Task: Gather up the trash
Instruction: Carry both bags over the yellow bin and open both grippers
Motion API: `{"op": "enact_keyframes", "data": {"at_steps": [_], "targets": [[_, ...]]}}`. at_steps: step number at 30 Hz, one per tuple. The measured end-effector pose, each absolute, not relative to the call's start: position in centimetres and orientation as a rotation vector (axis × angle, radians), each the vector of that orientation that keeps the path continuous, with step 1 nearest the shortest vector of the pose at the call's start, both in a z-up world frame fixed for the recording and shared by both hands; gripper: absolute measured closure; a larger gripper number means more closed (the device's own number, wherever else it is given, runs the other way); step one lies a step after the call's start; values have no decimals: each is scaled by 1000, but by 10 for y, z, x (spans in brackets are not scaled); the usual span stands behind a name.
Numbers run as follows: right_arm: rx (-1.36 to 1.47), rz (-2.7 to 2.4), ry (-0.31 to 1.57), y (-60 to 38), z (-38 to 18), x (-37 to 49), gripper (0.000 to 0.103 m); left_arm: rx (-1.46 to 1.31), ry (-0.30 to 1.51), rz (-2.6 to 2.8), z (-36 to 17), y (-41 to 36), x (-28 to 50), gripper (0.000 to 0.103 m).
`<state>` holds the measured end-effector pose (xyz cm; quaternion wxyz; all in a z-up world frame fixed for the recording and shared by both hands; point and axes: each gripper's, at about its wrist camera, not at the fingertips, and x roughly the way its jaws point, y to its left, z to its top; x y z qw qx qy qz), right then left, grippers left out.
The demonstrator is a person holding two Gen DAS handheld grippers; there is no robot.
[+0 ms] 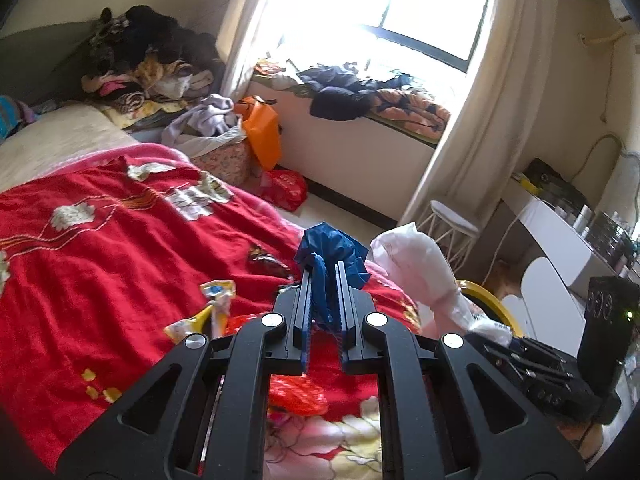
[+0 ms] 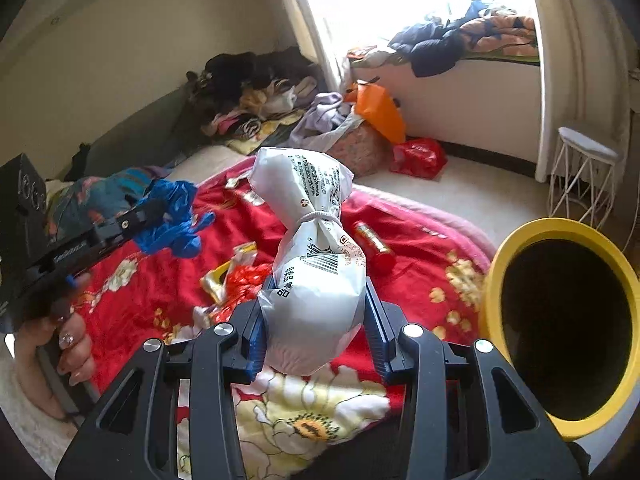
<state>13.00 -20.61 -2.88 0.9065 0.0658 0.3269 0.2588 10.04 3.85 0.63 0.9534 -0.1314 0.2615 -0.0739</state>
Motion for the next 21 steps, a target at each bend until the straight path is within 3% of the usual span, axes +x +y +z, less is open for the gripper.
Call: {"op": "enact_keyframes", "data": {"at_steps": [21], "targets": [[203,400,637,-265,-27,132,63,-179,531,-290,13,-28,98,97]]}}
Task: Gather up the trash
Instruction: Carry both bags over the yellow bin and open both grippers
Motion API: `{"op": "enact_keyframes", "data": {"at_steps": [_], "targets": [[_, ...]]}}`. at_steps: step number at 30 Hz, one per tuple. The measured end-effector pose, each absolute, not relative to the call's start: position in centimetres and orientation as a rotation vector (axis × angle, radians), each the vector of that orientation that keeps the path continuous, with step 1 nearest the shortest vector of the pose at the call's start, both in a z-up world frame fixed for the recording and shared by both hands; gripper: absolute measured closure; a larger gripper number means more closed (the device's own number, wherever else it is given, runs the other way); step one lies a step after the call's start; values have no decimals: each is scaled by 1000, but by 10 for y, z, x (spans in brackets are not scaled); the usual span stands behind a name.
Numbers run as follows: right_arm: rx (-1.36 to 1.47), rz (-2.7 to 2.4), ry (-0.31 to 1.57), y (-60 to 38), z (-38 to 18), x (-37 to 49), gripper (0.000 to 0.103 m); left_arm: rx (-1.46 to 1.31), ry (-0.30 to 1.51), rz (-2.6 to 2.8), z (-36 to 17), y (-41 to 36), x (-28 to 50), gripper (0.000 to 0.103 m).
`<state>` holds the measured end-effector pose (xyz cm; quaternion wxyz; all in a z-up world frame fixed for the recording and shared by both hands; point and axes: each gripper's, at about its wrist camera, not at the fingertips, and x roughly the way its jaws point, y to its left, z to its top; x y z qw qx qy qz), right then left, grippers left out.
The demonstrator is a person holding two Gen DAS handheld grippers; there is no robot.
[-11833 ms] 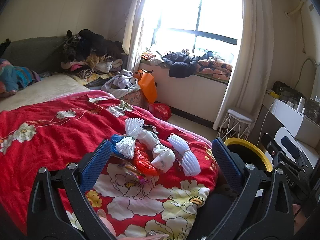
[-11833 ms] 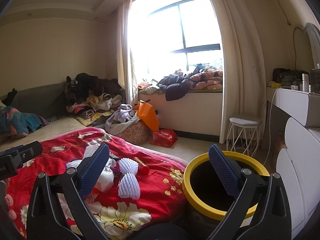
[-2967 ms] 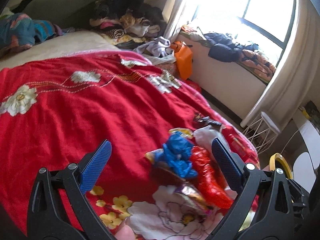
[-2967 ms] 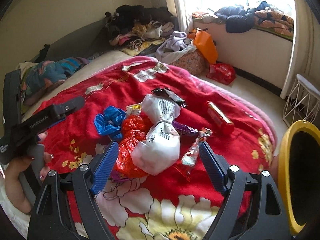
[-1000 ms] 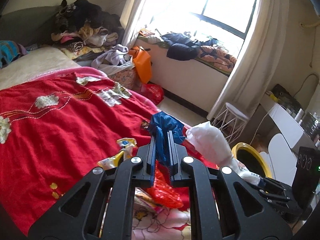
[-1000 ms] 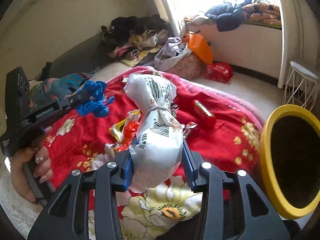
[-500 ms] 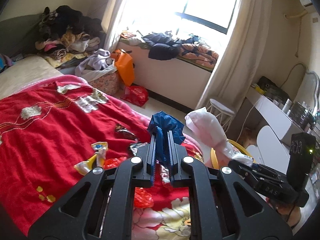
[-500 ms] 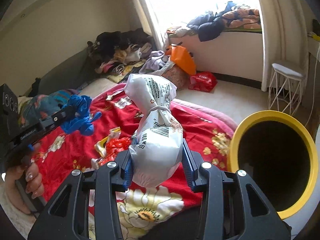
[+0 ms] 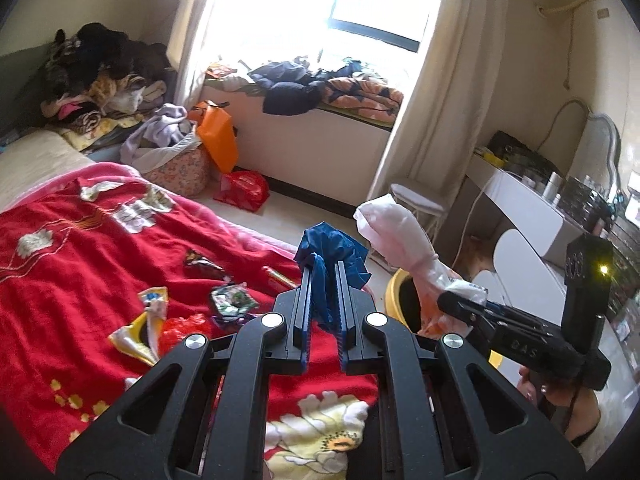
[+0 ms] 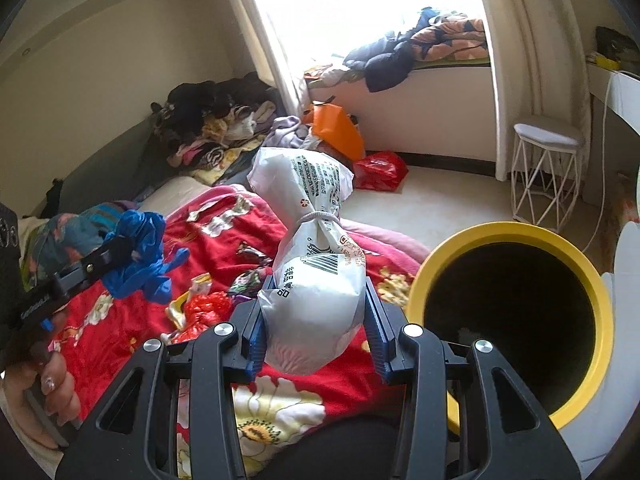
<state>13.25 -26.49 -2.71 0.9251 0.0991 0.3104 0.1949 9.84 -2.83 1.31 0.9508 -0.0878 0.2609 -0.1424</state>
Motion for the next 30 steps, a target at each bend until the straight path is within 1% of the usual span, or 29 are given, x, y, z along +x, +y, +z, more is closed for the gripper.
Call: {"op": "enact_keyframes", "data": {"at_steps": [30], "targets": [[304,81,652,-373,-55,146,63,-63,567,-477,-1,-137,114,97]]}}
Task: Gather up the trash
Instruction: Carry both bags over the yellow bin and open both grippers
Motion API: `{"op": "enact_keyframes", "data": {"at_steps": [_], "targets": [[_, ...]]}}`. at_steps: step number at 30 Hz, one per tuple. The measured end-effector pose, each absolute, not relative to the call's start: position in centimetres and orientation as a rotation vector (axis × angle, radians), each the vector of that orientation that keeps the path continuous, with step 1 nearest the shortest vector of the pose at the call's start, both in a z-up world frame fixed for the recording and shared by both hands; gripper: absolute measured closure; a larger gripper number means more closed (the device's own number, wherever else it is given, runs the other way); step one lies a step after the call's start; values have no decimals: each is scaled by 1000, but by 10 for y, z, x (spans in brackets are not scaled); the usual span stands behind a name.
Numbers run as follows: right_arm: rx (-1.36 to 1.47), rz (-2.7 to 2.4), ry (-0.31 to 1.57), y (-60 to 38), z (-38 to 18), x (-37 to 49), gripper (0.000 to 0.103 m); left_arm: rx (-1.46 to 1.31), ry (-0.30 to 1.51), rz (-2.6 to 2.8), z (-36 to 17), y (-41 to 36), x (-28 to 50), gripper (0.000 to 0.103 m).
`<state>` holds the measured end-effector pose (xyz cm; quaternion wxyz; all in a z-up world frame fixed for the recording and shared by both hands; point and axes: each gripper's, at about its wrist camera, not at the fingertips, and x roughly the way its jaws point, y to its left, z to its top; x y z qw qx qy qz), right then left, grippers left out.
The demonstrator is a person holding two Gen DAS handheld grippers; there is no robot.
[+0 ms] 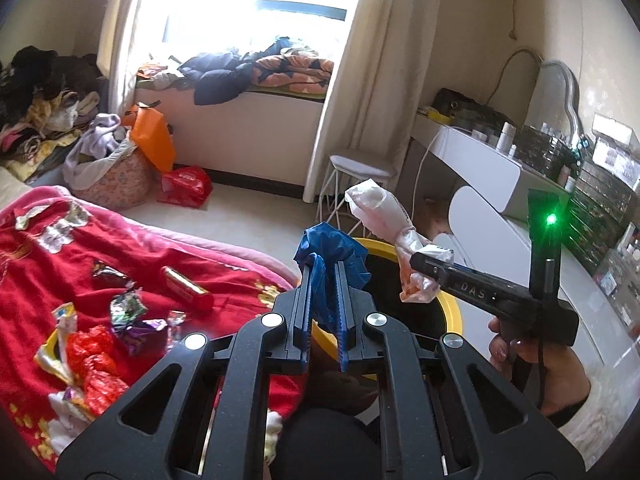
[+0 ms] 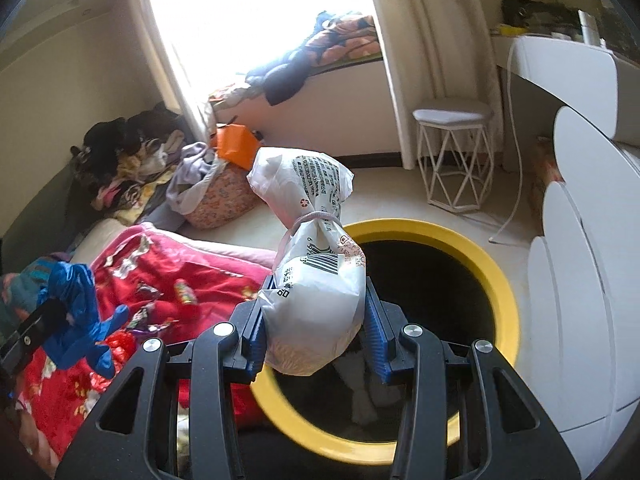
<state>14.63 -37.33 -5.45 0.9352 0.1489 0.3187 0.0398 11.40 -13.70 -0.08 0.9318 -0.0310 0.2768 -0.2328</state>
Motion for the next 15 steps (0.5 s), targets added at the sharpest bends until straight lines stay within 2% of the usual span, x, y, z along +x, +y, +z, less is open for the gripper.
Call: {"op": "enact_keyframes", "data": {"at_steps": [15], "targets": [[358,1,706,-413,-75,153,63,-20,622,-539,-25,-184,133,96]]}}
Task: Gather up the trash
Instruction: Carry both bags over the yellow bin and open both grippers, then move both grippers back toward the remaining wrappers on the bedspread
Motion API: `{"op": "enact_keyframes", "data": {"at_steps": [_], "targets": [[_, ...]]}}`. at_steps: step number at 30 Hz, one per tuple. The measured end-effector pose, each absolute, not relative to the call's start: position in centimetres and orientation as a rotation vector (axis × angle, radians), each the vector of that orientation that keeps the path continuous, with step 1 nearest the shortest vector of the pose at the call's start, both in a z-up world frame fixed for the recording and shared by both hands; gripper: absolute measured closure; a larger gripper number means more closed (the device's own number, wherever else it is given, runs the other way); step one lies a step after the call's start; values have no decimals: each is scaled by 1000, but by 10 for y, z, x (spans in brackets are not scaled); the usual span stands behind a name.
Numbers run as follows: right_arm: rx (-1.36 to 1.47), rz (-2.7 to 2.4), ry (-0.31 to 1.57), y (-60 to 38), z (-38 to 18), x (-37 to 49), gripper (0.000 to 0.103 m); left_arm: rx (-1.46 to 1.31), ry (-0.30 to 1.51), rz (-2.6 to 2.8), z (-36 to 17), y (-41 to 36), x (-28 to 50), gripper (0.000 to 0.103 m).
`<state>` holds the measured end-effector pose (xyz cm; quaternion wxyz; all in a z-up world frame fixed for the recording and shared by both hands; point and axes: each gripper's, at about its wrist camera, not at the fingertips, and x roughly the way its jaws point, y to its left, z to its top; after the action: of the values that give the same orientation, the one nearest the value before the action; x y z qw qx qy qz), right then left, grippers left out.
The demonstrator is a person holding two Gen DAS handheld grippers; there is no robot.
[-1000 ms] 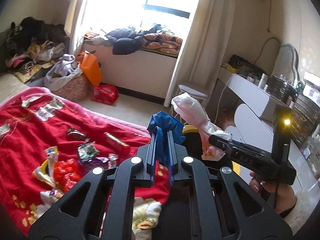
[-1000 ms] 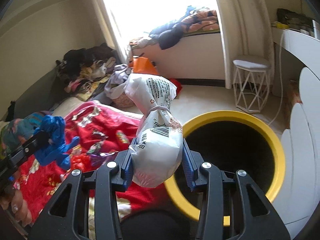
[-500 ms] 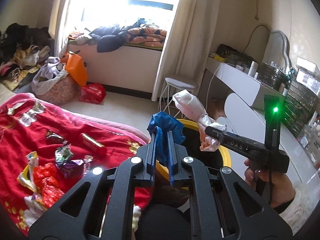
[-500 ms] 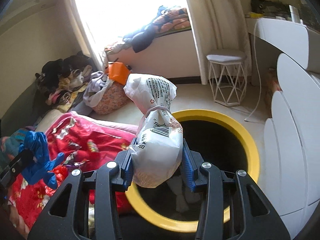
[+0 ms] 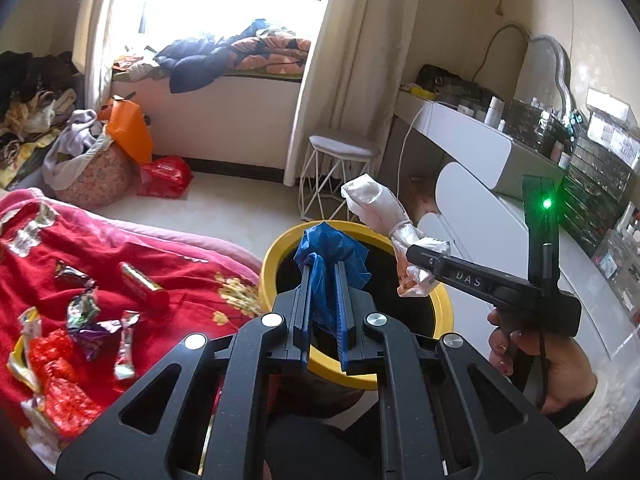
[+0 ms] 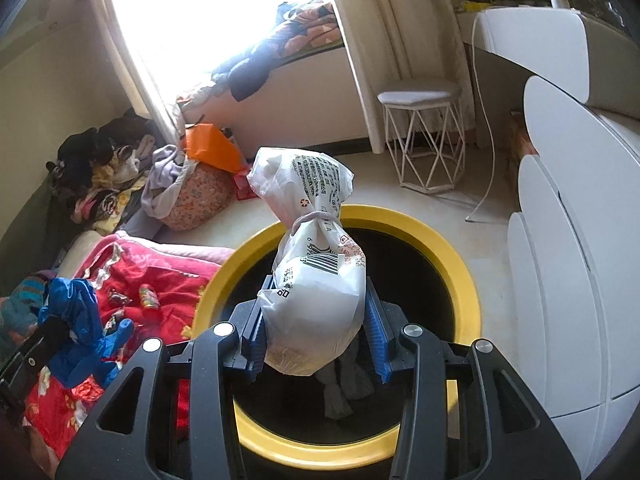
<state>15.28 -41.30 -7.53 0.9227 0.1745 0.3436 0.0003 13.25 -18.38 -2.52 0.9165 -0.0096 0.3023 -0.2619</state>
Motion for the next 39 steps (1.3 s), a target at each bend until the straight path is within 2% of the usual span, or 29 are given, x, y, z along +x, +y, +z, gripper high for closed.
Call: {"op": "enact_keyframes", "data": {"at_steps": [15,18,19,20,21,22,24,25,27,39], "targets": [[385,-10,767,-431,-94,159,63,14,696,-556,-55,-216,164,96],[393,-3,779,-433,-97,161,61,9,705,-560,-60,-221,170,96],[402,-1,785,-434,-99,161,58,4,705,-559,-61,-222,172,93],[410,0,790,-435,-100,162,54,-3,705,-551,-62,-221,173,78],[416,-4,788,-436,-100,162,49,-17,708,-536,-63,-219,175,52],[427,-13,781,-439,-100,161,44,-30,712,-529,-64,-217,175,41],[439,-22,774,-441,-100,160,40,-62,713,-515,-63,-210,175,34],[443,-29,767,-442,-99,160,37,-71,712,-503,-63,-207,174,21],[446,-34,755,-442,-98,159,36,-76,706,-480,-60,-201,171,10],[387,15,668,-417,-74,149,33,-97,654,-384,-44,-167,152,10]]}}
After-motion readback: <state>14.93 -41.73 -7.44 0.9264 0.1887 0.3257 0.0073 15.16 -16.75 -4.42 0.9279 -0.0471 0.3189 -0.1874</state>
